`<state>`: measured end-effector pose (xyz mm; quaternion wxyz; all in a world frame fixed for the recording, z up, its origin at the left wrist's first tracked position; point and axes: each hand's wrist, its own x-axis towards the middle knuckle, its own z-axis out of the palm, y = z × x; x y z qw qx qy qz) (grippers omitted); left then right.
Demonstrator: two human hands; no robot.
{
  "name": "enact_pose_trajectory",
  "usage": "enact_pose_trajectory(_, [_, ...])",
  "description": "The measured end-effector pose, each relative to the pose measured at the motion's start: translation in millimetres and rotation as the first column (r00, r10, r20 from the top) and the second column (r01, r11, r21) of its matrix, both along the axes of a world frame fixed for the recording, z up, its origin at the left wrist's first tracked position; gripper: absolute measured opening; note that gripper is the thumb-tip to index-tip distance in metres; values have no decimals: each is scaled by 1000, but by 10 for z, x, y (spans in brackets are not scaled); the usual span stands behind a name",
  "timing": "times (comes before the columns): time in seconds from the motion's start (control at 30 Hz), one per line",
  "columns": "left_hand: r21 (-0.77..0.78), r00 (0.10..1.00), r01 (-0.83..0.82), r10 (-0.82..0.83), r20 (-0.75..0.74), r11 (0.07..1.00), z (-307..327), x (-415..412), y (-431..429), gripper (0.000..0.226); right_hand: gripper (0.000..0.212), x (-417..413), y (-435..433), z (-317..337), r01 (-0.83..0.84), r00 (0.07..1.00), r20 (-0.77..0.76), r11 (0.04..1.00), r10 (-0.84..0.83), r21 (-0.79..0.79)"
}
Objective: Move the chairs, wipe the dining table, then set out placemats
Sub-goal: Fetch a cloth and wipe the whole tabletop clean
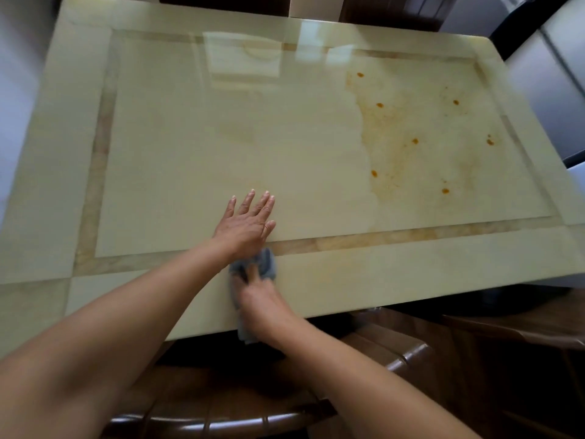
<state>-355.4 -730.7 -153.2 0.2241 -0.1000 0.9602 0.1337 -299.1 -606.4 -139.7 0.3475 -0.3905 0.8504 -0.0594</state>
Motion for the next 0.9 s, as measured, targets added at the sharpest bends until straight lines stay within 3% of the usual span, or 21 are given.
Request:
enact_pose_trajectory(0.13, [12,1000,-14,14,1,1000,13,5,97,55,97,107,-8,-56,-183,983,-8,983,183,-7])
enact_pose_trajectory(0.2, [10,1000,-13,13,-1,1000,18,3,175,55,89,-24,144,-108,-222,974,-41,975,222,6])
enact_pose_trajectory(0.37, [33,1000,0,0,4,999,6,-82,428,55,50,-755,764,31,-50,999,-16,993,52,111])
enact_pose_trajectory(0.6, [50,1000,-8,8,7,999,23,-407,902,56,57,-1515,1649,55,136,990,-75,968,-122,212])
enact_pose_trajectory(0.9, [-6,994,-108,108,32,994,-15,-811,1404,56,54,-2253,2535,41,179,984,-53,968,-172,177])
